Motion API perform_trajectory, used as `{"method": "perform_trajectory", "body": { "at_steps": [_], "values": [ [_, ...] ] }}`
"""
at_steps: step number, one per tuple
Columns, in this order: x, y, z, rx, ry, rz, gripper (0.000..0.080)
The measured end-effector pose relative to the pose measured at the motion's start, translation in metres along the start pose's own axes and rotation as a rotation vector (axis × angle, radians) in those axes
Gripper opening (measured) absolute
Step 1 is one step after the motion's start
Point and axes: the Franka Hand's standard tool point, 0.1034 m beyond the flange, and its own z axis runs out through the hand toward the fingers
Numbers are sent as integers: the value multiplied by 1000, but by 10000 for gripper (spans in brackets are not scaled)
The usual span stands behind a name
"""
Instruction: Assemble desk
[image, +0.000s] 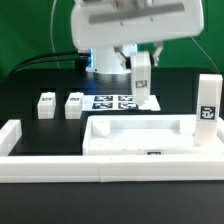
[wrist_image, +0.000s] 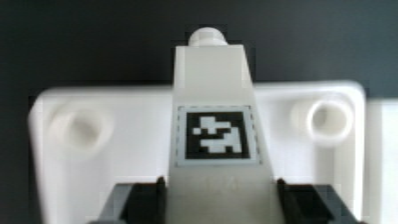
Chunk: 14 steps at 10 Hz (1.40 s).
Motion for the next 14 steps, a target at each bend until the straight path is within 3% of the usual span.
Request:
{"method": "perform_trajectory", "body": {
  "at_steps": [1, 4, 5, 6, 8, 12, 14],
  "values": [
    [10, 2, -7, -9, 65, -1, 287],
    [14, 10, -4, -51, 268, 8, 287],
    [16, 16, -3, -57, 312, 17, 287],
    [22, 30, -2, -47, 353, 58, 288],
    [36, 43, -12, -61, 358, 18, 288],
    [32, 43, -6, -56, 346, 29, 288],
    [37, 56, -1, -6, 355, 252, 288]
  ]
}}
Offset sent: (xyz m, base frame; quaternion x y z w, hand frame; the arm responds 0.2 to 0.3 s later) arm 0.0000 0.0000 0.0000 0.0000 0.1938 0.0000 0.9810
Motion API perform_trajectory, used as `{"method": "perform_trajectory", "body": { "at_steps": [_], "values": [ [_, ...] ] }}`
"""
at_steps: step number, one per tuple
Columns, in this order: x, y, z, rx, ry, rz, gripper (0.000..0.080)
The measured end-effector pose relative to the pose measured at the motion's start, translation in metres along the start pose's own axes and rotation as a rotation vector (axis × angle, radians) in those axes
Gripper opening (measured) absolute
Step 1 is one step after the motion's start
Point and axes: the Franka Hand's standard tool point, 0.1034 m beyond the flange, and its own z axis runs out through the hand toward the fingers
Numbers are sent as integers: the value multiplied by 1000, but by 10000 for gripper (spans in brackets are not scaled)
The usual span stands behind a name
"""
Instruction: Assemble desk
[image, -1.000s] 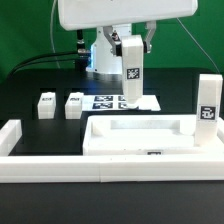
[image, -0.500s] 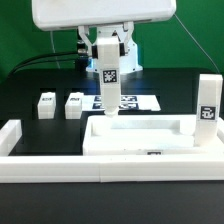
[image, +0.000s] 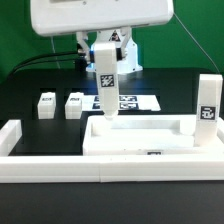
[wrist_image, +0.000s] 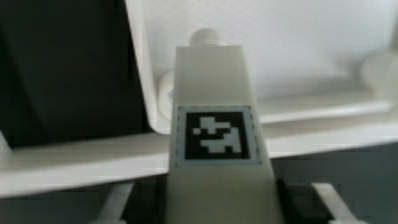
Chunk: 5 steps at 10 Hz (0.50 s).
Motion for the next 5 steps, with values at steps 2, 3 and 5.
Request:
{"method": "perform_trajectory", "body": {
  "at_steps": [2, 3, 5],
  "values": [
    [7, 2, 11, -11, 14, 14, 288],
    [7, 2, 11, -15, 30, 14, 288],
    [10, 3, 11, -25, 65, 3, 288]
  ]
}}
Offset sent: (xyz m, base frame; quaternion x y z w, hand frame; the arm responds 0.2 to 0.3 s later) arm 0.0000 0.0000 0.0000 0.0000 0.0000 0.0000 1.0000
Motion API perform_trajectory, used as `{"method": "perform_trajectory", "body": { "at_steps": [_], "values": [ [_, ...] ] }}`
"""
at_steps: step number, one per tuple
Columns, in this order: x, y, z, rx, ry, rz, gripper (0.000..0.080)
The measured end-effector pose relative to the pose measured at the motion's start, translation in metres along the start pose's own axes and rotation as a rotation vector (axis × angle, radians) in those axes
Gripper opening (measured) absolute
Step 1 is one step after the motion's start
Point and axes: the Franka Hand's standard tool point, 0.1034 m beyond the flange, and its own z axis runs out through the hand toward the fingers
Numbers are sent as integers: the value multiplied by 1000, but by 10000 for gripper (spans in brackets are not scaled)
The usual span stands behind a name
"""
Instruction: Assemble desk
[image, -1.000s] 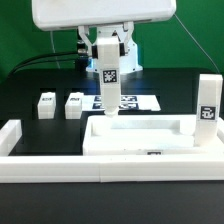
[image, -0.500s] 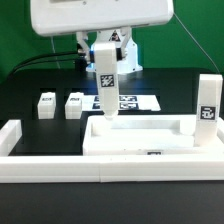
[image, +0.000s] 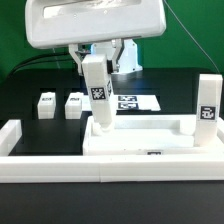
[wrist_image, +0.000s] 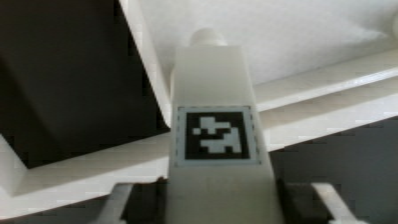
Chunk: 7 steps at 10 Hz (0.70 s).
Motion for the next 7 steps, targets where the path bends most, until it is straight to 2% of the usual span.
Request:
{"method": "perform_trajectory", "body": {
  "at_steps": [2, 3, 4, 7],
  "values": [
    [6, 3, 1, -40, 135, -40, 288],
    [10, 3, 1, -47, 166, -43, 288],
    [11, -1, 1, -39, 153, -44, 288],
    [10, 0, 6, -42, 147, -46, 288]
  ]
}}
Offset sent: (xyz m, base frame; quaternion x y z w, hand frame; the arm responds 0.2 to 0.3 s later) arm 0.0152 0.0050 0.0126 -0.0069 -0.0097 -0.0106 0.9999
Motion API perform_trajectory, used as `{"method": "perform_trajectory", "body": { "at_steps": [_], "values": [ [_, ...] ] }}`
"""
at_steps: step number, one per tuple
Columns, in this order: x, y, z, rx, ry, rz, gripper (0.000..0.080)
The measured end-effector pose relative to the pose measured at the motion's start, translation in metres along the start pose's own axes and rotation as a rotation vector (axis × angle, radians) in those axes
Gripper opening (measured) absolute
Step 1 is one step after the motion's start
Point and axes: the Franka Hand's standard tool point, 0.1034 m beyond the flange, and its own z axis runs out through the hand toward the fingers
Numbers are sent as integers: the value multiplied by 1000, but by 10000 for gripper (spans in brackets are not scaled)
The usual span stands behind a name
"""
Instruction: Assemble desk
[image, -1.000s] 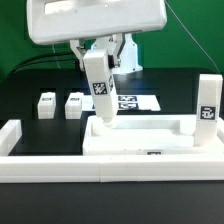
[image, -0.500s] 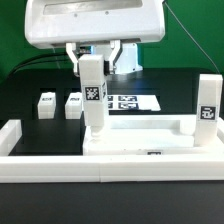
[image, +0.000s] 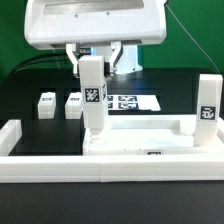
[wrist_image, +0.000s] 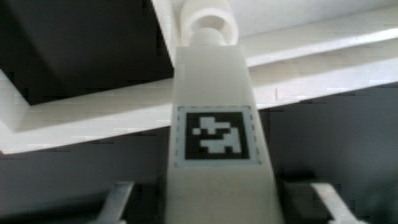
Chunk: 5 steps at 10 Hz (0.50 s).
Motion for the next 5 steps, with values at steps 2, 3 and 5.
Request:
{"method": "perform_trajectory", "body": {
  "at_steps": [2, 3, 5],
  "values": [
    [-5, -3, 4, 0, -9, -6, 288],
    [-7, -3, 6, -2, -10, -7, 288],
    [-9, -1, 8, -5, -12, -10, 288]
  ]
}}
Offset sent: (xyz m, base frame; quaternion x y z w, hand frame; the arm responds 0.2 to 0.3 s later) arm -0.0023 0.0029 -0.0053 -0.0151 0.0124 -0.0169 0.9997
